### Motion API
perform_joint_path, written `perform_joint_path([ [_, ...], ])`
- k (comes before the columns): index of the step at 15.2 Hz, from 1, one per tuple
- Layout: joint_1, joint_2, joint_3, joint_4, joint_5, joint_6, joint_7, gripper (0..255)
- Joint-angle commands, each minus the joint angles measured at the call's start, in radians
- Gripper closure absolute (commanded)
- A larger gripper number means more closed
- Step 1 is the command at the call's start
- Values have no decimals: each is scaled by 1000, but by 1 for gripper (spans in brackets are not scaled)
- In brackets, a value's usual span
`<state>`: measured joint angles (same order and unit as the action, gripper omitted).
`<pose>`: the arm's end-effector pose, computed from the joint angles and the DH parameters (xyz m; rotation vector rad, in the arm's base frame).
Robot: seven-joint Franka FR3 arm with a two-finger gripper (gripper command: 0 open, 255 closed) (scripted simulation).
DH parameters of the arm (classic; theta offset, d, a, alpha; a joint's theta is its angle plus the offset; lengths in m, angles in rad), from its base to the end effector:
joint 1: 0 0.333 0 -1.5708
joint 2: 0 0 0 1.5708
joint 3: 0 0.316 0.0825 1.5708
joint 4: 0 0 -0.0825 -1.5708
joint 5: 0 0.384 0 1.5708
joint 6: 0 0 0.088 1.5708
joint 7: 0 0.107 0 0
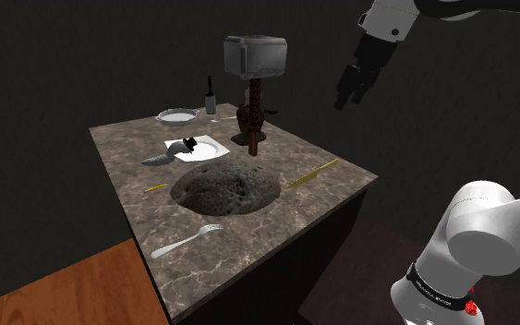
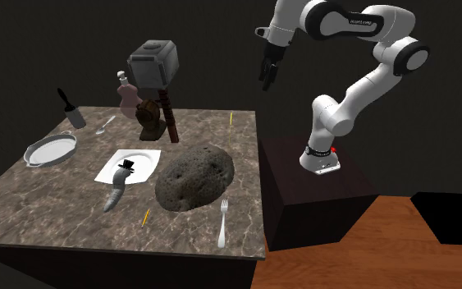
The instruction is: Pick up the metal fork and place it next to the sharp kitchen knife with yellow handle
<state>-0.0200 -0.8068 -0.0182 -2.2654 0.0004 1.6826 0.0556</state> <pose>0.3105 -0.0143 0.6513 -3.1029 0.1392 -0.3489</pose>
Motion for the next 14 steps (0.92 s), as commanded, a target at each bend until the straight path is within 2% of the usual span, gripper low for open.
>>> perform_joint_path([
  [1,0,0,0,0,0,0,0,0],
  [14,153,348,47,25,6,319,-244,0],
])
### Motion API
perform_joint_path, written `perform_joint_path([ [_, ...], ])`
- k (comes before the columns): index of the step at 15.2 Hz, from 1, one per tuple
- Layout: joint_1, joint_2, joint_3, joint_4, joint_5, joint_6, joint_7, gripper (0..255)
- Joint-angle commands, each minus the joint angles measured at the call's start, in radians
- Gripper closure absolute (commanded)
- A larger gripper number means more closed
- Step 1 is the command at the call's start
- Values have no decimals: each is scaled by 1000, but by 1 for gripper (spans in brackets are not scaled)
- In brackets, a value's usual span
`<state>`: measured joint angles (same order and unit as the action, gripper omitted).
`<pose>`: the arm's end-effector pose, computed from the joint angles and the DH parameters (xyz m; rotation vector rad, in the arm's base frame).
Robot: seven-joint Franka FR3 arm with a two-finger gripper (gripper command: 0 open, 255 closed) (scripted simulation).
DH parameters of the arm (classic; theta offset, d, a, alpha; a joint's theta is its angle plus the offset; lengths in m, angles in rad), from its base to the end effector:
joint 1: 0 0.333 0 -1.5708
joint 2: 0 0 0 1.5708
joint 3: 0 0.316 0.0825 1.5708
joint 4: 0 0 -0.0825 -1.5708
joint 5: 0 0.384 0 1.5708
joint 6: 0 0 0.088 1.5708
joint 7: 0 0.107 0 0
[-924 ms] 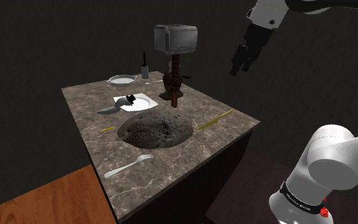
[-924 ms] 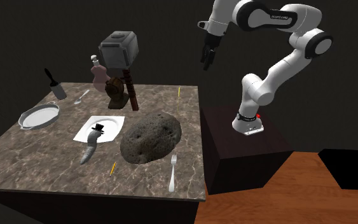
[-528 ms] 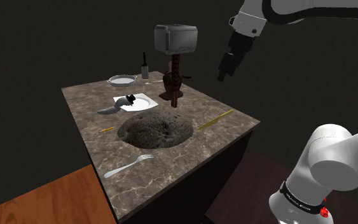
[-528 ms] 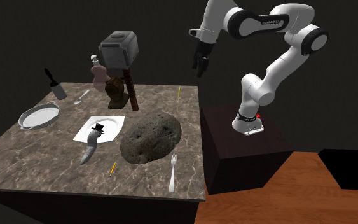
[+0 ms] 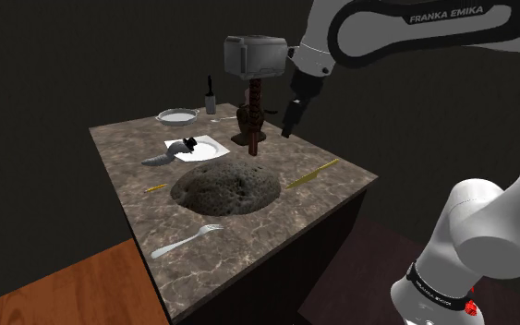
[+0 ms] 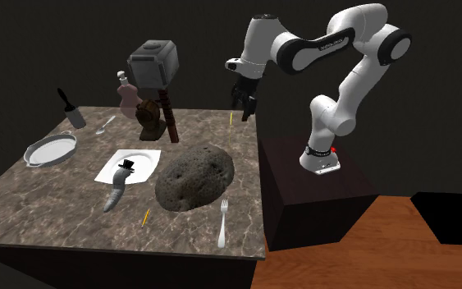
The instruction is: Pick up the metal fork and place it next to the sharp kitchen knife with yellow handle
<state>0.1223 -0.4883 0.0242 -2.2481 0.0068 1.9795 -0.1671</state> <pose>0.4217 0.0642 0.5743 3.0780 0.4810 0.3433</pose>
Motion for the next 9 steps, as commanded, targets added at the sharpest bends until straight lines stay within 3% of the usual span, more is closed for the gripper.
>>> perform_joint_path([
  [1,21,58,9,14,-1,43,-39,0],
  [9,96,280,60,85,-13,187,-175,0],
])
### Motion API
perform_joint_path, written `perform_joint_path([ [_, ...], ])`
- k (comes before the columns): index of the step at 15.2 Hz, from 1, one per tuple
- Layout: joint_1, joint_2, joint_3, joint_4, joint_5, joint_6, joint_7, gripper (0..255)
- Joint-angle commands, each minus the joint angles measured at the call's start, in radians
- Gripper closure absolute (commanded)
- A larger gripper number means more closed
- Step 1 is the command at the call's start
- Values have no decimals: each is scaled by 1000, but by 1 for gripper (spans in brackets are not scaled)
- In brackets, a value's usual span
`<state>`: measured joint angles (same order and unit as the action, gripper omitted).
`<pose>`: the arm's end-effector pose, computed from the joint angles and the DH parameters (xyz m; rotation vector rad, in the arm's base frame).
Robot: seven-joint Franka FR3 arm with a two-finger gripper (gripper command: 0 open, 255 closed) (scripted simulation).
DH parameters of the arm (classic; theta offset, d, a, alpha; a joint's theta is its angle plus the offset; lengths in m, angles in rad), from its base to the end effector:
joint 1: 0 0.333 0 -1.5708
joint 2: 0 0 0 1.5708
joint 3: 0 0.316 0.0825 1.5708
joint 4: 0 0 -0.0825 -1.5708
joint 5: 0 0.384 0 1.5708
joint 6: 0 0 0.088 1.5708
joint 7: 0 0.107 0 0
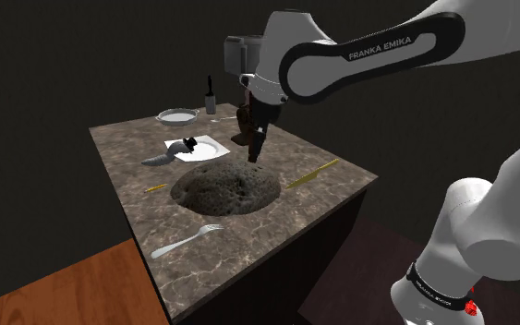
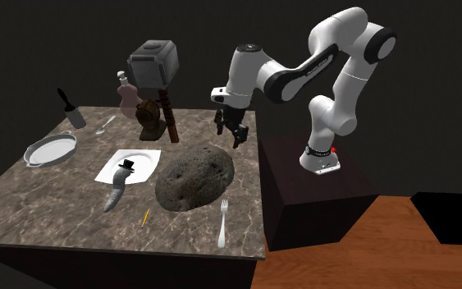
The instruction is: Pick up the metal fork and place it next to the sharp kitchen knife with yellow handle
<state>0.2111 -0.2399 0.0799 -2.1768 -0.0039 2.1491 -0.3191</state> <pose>0.4801 0.1460 0.5127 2.9550 0.9329 0.3283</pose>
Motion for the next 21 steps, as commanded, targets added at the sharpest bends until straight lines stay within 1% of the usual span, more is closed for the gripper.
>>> perform_joint_path([
  [1,16,59,12,25,-6,33,-38,0],
  [10,89,298,82,129,-62,152,-163,0],
  [20,180,548,149,250,-178,248,-270,0],
  [21,183,554,150,253,-181,250,-273,0],
])
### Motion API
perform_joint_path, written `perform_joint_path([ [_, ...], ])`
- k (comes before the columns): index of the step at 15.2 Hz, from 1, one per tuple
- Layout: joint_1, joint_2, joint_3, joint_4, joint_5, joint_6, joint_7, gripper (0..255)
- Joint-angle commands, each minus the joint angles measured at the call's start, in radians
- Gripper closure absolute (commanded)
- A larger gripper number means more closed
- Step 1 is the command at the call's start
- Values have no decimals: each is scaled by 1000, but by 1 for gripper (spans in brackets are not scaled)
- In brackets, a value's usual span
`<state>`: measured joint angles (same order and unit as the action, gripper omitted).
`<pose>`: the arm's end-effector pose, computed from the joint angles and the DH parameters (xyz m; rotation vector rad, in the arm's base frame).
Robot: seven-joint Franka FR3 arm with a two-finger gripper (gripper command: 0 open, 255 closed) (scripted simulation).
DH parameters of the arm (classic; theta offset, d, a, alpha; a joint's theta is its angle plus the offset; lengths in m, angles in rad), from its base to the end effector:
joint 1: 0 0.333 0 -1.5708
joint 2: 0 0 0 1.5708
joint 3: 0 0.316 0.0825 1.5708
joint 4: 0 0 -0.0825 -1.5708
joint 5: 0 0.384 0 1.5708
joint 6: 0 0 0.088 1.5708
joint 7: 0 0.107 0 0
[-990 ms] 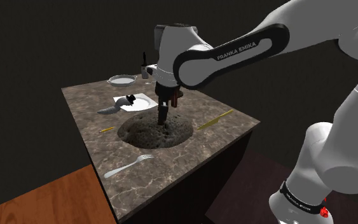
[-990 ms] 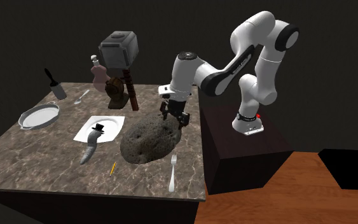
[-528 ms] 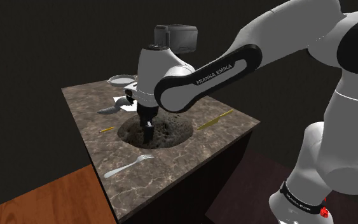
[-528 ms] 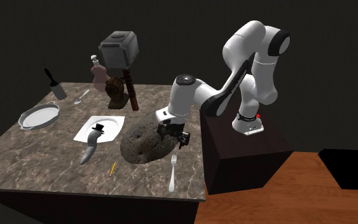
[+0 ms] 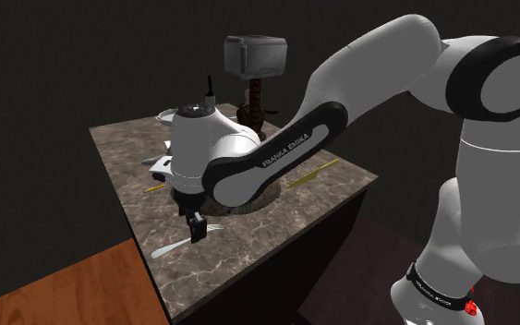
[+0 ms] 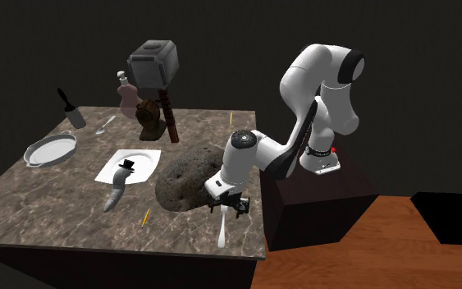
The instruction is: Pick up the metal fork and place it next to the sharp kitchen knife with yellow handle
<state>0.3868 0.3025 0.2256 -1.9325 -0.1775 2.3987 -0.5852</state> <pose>0.5208 0.3551 0.3516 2.4394 1.8590 0.2687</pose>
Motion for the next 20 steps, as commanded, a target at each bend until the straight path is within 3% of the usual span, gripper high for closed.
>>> perform_joint_path([
  [1,8,21,3,8,-11,10,-4,0],
  [7,16,88,-11,12,-37,71,13,0],
  [15,16,88,-11,12,-37,71,13,0],
  [16,16,88,-11,12,-37,71,13,255],
  [20,16,88,-11,13,-37,71,13,255],
])
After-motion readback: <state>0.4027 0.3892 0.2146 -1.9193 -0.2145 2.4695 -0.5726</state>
